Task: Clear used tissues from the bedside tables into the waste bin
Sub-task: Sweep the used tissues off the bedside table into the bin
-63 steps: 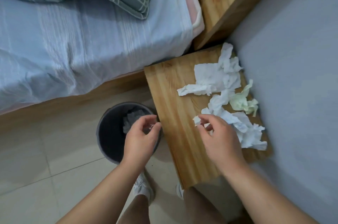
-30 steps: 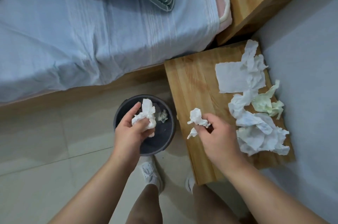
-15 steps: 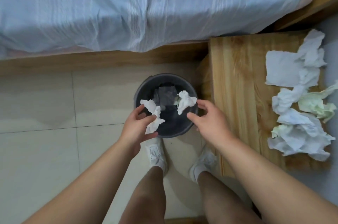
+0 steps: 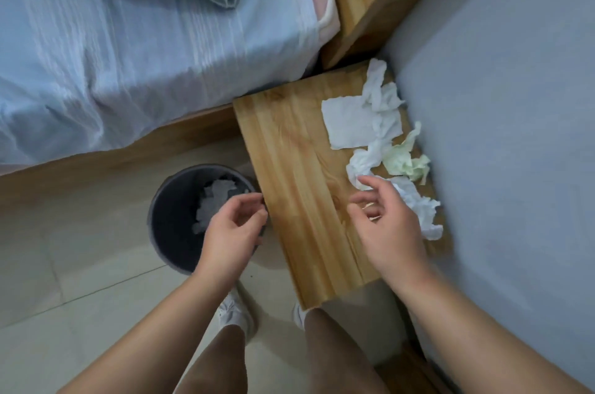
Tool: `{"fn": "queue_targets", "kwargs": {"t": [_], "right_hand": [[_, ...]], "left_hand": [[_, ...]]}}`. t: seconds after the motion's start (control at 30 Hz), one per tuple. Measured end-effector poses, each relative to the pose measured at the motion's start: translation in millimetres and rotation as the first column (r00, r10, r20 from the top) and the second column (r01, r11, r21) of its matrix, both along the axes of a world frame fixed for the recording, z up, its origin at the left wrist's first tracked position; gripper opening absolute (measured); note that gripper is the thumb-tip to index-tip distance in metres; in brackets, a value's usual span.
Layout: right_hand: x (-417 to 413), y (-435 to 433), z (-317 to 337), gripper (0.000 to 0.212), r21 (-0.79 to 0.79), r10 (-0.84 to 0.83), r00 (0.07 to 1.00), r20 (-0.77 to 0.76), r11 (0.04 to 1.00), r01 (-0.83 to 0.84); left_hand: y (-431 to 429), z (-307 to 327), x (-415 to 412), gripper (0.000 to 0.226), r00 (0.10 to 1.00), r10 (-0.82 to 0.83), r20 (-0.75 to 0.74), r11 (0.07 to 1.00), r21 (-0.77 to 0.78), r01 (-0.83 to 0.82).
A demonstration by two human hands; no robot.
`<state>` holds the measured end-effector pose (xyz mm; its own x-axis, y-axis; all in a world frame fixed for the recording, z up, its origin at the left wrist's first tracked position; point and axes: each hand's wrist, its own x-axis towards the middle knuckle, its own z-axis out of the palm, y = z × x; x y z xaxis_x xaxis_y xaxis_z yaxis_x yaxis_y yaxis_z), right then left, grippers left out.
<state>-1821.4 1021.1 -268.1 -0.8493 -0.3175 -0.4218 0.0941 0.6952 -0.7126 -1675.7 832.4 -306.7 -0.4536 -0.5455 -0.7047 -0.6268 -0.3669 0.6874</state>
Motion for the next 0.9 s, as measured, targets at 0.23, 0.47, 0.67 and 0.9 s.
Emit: {"fn": "queue_targets", "kwargs": {"t": [0.23,0.47,0.67,0.9], "right_hand": [[-43.4,79.9,0.3,0.034,0.224,-0.116,0.983,-0.14,0.964,0.146],[-49.6,85.6,-23.4,0.039,0.23,0.206,0.962,-0.178,0.959,-0.163],[-70.4,61.9,-42.7,0.057,0.293,0.338,0.94,-0.042,0.904,-0.312],[-73.6,50.9,-20.4,0.025,0.267,0.257,0.947,-0.194,0.943,-0.201]], "left_hand": [[54.9,1.9,-100.2,0.024,0.889,-0.457,0.023,0.862,-0.236,0.449],[87.7,-26.3,-160.7,0.051,0.736,-0.636,0.232,0.546,-0.539,0.641],[88.9,-39.0,-173.9,0.045,0.788,-0.594,0.161,0.67,-0.444,0.595],[50.3,1.3,-125.8,0.014,0.988,-0.083,-0.129,0.99,-0.123,0.067]]}}
